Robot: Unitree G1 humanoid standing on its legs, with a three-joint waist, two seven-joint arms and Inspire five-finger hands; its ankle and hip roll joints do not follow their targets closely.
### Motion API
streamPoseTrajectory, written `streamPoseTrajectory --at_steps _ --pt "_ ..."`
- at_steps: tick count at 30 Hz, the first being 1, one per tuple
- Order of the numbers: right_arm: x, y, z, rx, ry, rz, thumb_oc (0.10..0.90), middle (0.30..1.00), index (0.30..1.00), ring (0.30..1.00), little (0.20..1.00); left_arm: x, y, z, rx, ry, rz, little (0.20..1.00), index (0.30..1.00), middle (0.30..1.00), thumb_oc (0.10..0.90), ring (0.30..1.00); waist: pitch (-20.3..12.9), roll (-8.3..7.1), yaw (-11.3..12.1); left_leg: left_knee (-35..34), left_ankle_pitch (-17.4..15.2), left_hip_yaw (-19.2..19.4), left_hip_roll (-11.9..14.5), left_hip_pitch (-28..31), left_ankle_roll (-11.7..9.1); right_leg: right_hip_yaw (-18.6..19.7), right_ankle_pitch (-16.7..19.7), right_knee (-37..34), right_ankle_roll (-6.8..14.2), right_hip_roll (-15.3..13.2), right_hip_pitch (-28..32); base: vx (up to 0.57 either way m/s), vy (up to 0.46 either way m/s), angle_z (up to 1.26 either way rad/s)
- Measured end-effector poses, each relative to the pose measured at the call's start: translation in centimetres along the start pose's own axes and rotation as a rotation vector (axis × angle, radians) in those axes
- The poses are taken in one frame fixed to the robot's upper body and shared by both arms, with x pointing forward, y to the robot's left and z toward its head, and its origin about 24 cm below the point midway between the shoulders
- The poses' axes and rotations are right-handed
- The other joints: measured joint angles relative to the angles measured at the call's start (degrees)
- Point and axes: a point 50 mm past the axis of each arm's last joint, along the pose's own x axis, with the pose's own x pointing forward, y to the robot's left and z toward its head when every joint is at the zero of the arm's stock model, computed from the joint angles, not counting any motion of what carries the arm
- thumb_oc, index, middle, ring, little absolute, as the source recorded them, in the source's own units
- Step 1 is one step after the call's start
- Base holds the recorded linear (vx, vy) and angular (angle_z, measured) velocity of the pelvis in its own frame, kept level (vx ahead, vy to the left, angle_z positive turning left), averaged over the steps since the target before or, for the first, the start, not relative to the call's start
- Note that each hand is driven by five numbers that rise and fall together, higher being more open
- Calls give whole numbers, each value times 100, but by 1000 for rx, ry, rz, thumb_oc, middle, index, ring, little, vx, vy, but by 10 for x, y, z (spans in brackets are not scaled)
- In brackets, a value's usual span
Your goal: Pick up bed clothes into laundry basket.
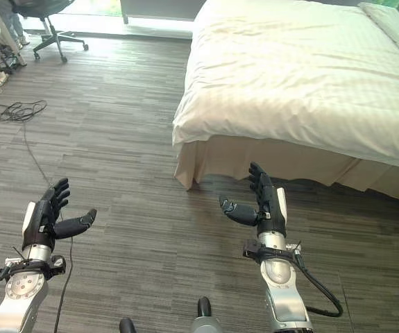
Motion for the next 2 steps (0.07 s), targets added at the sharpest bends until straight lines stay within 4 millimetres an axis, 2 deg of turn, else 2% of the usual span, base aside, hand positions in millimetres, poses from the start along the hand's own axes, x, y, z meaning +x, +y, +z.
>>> streamPoseTrajectory --at_steps 2 --pt "-4 -2 -4 -6 20 -4 800 900 900 900 900 0 0 0 4 0 -1 900 900 900 800 900 -21 -21 -4 -21 -21 97 47 68 -35 94 24 -2 -16 48 -4 35 10 -28"
